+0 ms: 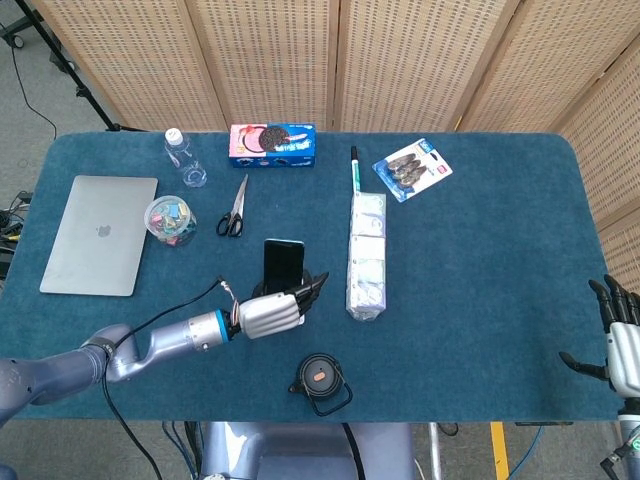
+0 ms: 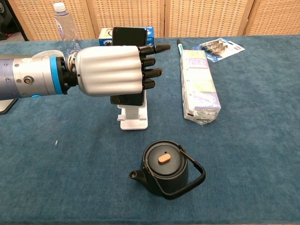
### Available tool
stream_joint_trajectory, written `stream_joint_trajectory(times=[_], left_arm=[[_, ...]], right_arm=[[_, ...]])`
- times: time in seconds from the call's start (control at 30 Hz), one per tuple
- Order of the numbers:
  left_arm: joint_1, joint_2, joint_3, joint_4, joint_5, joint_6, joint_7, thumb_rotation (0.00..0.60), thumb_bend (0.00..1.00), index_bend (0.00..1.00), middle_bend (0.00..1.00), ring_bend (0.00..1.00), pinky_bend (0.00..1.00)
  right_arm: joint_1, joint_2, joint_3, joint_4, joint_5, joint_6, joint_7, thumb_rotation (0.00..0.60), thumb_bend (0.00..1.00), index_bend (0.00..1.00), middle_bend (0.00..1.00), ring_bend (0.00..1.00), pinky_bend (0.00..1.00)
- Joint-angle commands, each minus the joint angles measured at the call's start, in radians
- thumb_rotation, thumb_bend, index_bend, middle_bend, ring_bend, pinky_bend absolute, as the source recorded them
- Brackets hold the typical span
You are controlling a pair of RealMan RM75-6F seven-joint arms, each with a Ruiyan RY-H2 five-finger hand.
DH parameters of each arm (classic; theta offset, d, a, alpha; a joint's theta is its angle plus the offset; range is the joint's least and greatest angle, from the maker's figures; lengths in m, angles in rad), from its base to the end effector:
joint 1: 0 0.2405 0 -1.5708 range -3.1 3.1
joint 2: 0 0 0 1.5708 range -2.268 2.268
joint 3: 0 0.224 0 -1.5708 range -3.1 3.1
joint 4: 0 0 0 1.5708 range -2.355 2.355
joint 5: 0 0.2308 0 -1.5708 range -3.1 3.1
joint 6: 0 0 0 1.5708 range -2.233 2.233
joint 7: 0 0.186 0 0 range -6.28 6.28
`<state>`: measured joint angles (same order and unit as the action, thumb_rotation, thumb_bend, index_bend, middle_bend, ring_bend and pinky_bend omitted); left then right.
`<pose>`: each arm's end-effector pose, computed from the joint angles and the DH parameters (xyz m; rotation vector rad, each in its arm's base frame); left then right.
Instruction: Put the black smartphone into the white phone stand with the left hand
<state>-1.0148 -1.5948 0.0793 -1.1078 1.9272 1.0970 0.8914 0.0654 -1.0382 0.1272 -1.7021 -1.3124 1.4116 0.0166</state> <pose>-0.0507 0.3283 -0.0865 -2.0768 1.0445 -0.7031 -0.3109 -0.2304 0.1542 1.2043 -1.0118 0.8426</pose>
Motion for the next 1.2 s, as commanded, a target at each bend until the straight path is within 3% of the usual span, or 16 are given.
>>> stream_joint_trajectory(times=[0.03,0.7,1.2], left_arm=[[0.004,-0.005,-0.007,-0.008,-0.004,-0.01,0.014,0.6,0.04,0.39,0.3,0.36,0.07],[0.056,-0.047,-0.062,-0.05,-0.06,-0.077,0.179,0.6,0.04,0.39,0.3,0.36,0.07],[0.063,-0.063,-0.072,-0.058,-0.065,-0.102,0.194,0.6,0.03,0.39,0.27,0.3,0.07]], right_arm=[[-0.002,0.005,0.0,-0.003,-0.003,0.002,0.009,0.6,0.0,0.0,0.0,0.0,0.0],[-0.011,0.033,-0.005,-0.023,-0.022,0.009,0.051,0.6,0.0,0.0,0.0,0.0,0.0],[-0.012,0.039,-0.006,-0.031,-0.021,0.008,0.055,0.6,0.0,0.0,0.0,0.0,0.0]])
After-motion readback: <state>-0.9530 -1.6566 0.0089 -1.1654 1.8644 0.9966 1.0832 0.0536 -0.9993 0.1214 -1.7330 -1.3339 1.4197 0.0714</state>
